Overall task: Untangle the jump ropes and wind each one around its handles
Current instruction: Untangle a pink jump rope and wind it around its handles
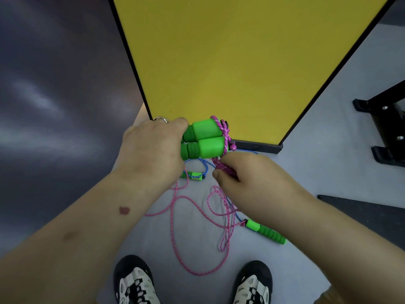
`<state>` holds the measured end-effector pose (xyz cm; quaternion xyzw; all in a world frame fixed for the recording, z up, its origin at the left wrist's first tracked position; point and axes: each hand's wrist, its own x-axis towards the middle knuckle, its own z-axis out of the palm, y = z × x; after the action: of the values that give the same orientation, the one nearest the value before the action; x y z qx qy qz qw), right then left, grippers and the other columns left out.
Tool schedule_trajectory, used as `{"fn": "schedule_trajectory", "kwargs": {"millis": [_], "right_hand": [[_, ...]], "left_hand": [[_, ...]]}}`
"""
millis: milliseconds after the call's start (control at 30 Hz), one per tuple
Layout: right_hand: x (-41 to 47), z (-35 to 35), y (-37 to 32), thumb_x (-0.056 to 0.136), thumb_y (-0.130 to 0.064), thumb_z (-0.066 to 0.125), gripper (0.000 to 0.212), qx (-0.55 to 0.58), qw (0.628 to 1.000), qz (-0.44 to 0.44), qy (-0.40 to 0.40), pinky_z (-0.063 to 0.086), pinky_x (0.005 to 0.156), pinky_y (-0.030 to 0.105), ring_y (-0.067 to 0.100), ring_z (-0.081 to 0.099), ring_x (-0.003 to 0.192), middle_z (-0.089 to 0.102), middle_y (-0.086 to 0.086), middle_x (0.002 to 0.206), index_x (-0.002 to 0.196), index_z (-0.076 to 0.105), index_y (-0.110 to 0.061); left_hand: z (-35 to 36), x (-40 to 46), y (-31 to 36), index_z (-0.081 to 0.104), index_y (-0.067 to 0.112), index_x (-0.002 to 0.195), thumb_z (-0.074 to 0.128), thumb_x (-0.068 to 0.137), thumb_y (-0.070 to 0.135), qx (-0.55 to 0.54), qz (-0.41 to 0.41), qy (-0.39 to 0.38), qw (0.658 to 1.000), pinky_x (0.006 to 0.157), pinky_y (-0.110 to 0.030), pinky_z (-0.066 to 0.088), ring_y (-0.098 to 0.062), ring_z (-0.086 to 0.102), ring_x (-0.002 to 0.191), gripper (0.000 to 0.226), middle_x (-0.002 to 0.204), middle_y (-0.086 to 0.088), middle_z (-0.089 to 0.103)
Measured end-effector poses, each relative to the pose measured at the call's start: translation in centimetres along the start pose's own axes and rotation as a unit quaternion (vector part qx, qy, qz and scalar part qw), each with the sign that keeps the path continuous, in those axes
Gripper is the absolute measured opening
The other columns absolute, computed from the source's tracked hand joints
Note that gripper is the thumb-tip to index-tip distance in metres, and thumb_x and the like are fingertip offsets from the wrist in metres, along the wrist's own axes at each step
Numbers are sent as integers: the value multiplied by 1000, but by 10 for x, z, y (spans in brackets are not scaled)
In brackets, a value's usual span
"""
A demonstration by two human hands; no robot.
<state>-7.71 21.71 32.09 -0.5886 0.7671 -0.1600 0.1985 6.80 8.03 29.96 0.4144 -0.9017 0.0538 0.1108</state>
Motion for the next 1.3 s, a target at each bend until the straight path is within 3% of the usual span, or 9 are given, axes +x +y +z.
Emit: {"fn": "schedule_trajectory", "kwargs": {"millis": [100, 233, 600, 700, 900, 1000, 1067, 1167, 1300], "right_hand": [[4, -27, -6, 94, -37, 56, 27, 3, 1000, 3, -13, 37, 52, 34, 18, 48, 58, 52, 1, 62, 74, 57, -17], [15, -57, -7, 87, -27, 67, 8, 79, 996, 7, -34, 36, 43, 13, 0, 51, 49, 59, -17, 54, 82, 73, -28], [80, -60, 27, 79, -24, 82, 16, 369, 927, 23, -62, 34, 48, 26, 16, 38, 53, 51, -4, 57, 83, 71, -14], [84, -41, 34, 84, -24, 76, 15, 464, 881, 43, -78, 36, 45, 21, 11, 40, 44, 47, -3, 53, 78, 64, -15], [77, -9, 40, 99, -33, 59, 38, 508, 851, 76, -107, 41, 47, 22, 11, 46, 41, 49, -1, 50, 67, 54, -14], [58, -2, 42, 100, -3, 55, 16, 371, 923, 65, -82, 49, 56, 13, -4, 55, 51, 59, -8, 65, 89, 63, -9], [49, 9, 39, 93, 5, 59, 28, 296, 950, 72, -61, 53, 59, 25, 7, 54, 59, 60, -8, 63, 76, 60, -18], [44, 25, 32, 96, -12, 53, 34, 227, 967, 110, -45, 36, 47, 19, 8, 48, 53, 53, -9, 53, 66, 53, -25], [28, 29, 24, 103, -27, 42, 35, 201, 971, 127, -38, 25, 39, 22, 11, 33, 42, 43, -1, 55, 78, 64, -16]], "left_hand": [[-1, 0, 1, 49, 30, 94, 75, 68, 19, 14, 13, 0, 1000, 62, -35, 25, -28, 45, 70, 39, 75, 7, 38], [-5, 0, 3, 53, 29, 100, 70, 66, 15, 27, 29, -10, 999, 62, -34, 24, -29, 50, 73, 40, 76, 5, 42], [-19, -1, 17, 49, 31, 99, 63, 70, 16, -10, 77, -26, 997, 65, -35, 25, -29, 58, 87, 35, 87, 4, 56], [-19, -2, 15, 46, 31, 93, 64, 70, 20, -18, 86, -19, 996, 64, -35, 25, -29, 58, 83, 32, 84, 4, 56], [-13, -4, 19, 46, 31, 91, 67, 69, 23, -42, 88, -24, 995, 64, -35, 30, -27, 57, 82, 32, 81, 5, 54], [-14, -2, 18, 49, 31, 94, 70, 69, 25, -46, 68, -17, 996, 63, -35, 29, -28, 57, 80, 33, 80, 6, 53], [-14, -2, 17, 51, 31, 97, 71, 69, 26, -35, 55, -14, 998, 63, -34, 27, -29, 58, 81, 34, 81, 5, 54], [-11, -2, 15, 51, 31, 98, 68, 69, 19, -19, 25, -20, 999, 64, -34, 26, -30, 58, 84, 35, 84, 4, 54], [-8, -4, 13, 51, 30, 97, 70, 69, 17, -15, 4, -23, 1000, 63, -34, 25, -26, 43, 74, 36, 80, 5, 47]]}}
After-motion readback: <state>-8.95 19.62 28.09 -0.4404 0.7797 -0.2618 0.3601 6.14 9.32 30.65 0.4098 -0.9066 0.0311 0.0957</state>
